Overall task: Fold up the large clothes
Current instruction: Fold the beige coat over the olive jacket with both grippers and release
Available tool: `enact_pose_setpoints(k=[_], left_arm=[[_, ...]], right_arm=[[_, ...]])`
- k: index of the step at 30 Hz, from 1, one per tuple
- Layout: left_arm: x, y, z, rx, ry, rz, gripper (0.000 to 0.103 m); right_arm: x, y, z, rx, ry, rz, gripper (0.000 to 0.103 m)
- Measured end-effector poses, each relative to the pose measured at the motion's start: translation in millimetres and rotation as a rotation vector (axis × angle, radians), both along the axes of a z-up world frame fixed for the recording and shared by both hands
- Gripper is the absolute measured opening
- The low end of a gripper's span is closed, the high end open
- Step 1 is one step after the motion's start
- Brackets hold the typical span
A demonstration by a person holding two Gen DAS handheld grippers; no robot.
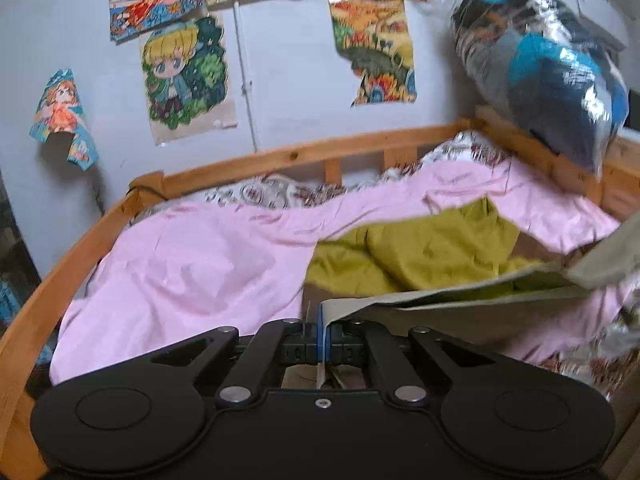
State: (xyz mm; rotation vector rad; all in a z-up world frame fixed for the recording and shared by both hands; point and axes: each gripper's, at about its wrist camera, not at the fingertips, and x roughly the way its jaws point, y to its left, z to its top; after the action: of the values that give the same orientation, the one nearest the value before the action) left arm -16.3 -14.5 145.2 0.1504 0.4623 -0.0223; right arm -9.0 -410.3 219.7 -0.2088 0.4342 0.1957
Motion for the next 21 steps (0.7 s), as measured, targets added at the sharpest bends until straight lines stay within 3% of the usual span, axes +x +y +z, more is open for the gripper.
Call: enact_pose_setpoints(k=[5,12,17,21], left_arm=[[63,-6,23,0.050,-0.039,-0.007,0.000],[198,-1,41,0.099,0.006,0.072,0.000],[290,1,20,0.125,0.062,0.120,0.001],[361,2,-25,0.153,0.129,0.138,0.001]], right_arm=[[40,14,8,-0.020,-0.070,0.005,0.002],[166,9,12,0.015,-0.063,-0.054,0.002],[264,9,-12,-0.014,-0.012,-0.087,0.002],[329,20,-53,-0.045,0.052,-0.089,0.002]])
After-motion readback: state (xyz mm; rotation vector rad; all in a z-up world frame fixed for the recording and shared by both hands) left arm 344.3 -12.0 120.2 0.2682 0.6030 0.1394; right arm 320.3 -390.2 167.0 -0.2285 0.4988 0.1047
